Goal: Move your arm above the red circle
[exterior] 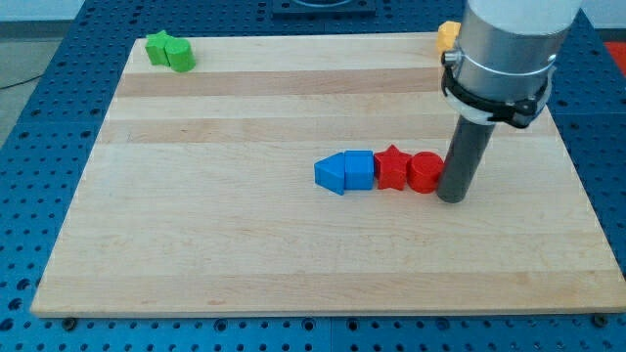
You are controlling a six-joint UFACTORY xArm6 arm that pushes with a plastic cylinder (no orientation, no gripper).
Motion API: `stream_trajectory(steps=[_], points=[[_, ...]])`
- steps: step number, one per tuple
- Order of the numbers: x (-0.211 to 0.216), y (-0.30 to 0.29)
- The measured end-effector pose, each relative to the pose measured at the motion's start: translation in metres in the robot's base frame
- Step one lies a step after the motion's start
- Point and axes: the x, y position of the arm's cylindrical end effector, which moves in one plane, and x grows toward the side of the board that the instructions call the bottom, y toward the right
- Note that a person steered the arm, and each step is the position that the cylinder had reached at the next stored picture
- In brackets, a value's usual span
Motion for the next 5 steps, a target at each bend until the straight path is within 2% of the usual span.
stream_trajectory(steps=[2,4,5], points=[[0.0,0.055],[0.016,0.018],[0.0,0.028]])
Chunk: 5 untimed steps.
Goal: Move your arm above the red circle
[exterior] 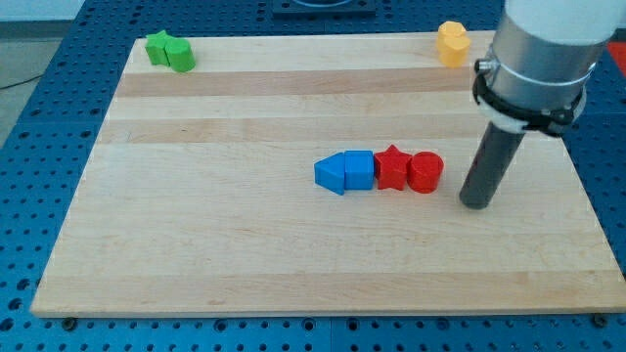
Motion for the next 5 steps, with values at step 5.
stream_trajectory(steps=[5], points=[[-0.097,-0.066]])
